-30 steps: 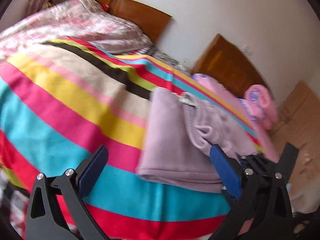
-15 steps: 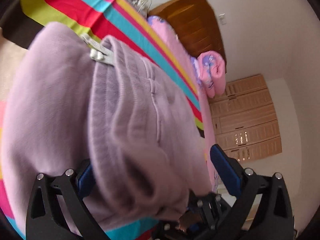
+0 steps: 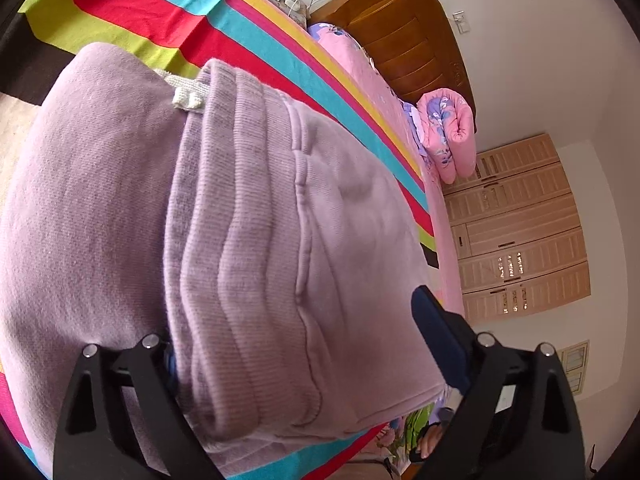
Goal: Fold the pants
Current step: 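Open the right gripper while the left hand presses the folded stack flat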
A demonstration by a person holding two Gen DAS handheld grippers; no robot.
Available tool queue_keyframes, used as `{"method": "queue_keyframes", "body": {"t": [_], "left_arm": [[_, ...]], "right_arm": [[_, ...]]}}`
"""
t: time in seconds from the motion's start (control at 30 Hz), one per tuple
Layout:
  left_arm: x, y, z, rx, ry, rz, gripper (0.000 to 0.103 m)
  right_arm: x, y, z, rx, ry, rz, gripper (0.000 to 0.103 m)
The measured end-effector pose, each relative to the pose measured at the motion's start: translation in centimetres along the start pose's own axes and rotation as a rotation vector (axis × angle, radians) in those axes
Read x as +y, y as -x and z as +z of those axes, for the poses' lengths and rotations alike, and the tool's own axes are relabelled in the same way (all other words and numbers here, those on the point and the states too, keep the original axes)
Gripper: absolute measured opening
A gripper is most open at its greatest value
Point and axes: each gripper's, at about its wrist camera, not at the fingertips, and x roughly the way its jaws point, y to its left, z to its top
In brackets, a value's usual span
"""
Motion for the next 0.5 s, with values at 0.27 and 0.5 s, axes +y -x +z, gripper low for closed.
{"method": "queue_keyframes", "body": {"t": [0.27, 0.5], "left_arm": [[-1.5, -1.1, 0.3, 0.012, -0.010, 0.052, 0.096], [-6.0, 2.2, -0.8, -0.075, -0.134, 0.160, 0.020]], "right_arm": [[0.6, -3.6, -0.5, 0.044, -0.026, -0.020, 0.075], [2.2, -6.3, -0.4, 0.081, 0.015, -0.124, 0.077]]}}
